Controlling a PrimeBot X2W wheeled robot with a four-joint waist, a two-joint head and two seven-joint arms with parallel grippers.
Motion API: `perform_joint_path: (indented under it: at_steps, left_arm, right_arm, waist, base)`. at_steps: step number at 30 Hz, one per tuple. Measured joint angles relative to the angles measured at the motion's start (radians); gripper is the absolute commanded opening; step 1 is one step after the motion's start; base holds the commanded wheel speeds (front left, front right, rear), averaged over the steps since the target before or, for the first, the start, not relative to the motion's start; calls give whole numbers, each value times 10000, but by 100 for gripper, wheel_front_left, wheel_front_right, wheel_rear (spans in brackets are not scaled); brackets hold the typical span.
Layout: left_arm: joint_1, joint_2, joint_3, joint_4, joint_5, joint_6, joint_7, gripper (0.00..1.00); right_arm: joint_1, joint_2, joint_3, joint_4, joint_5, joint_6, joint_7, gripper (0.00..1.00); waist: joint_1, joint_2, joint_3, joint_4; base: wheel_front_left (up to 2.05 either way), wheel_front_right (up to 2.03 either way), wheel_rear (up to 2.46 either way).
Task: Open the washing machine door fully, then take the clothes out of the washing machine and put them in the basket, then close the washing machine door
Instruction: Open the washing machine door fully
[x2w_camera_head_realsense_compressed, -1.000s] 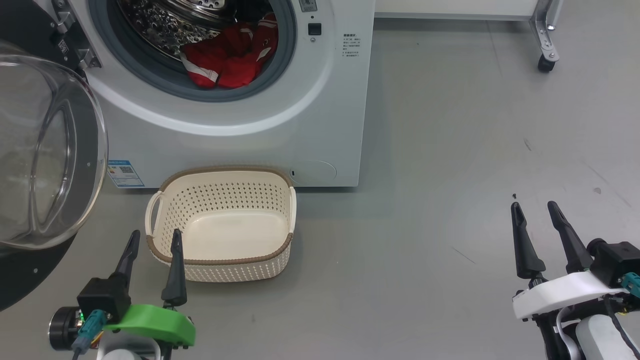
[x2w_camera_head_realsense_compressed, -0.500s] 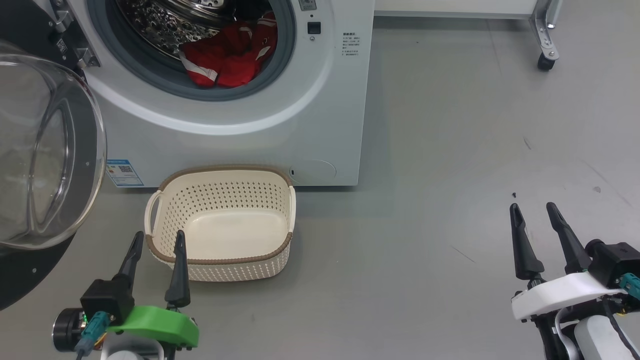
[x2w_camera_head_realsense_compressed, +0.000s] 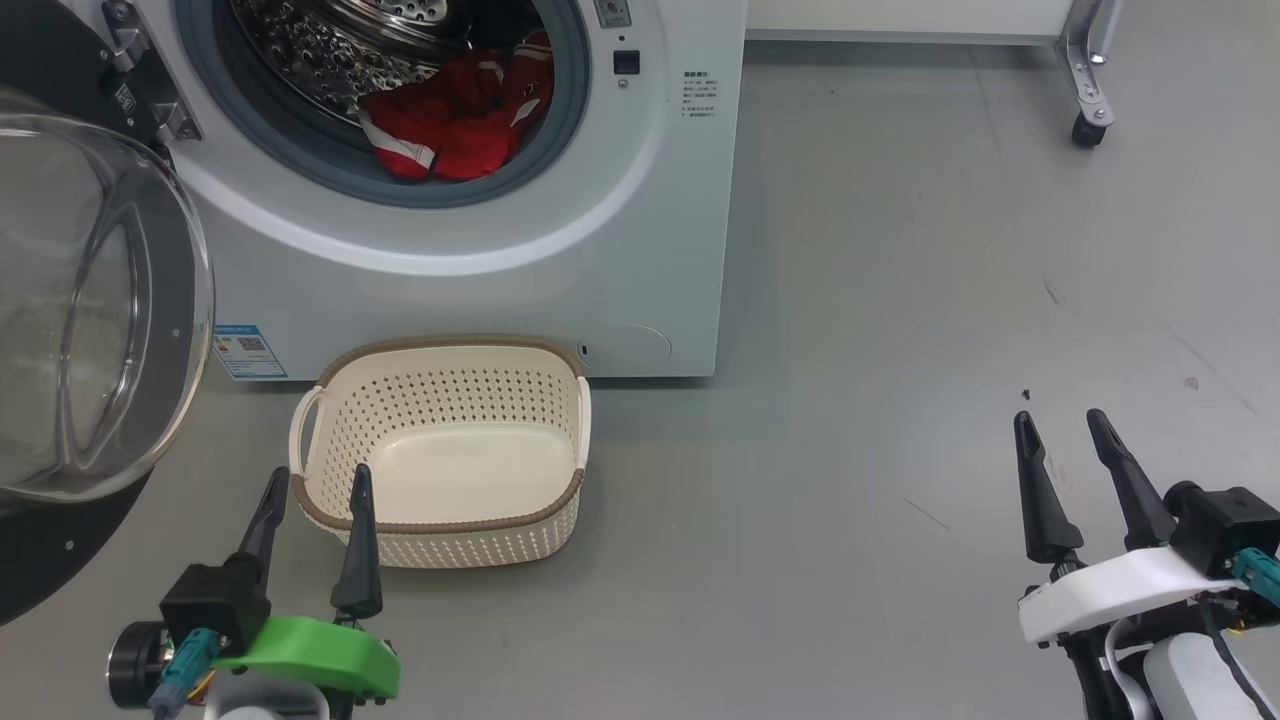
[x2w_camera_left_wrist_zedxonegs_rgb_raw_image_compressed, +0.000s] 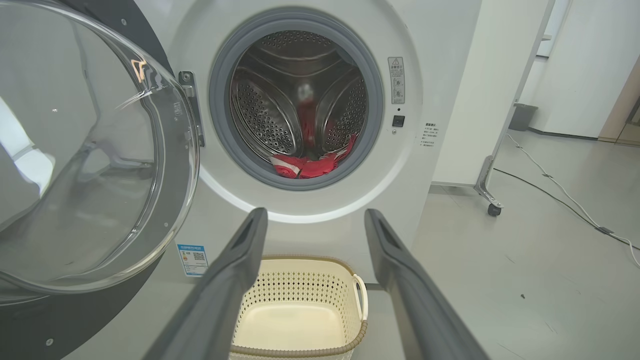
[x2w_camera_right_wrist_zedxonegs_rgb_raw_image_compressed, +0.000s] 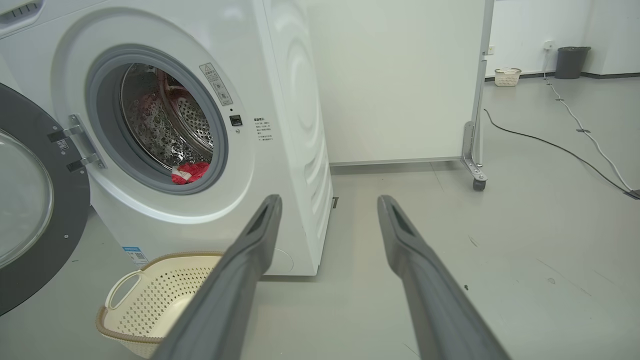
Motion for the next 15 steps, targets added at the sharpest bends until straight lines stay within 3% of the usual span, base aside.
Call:
perform_joint_path:
  at_steps: [15]
  left_arm:
    - [53,-29,-15,-245,-299,-240,-15,100]
  right_arm:
    - [5,21,6,59,0,0,-71,100]
  waist:
    - [0,0,58,3]
  base:
    - [9,-9,0]
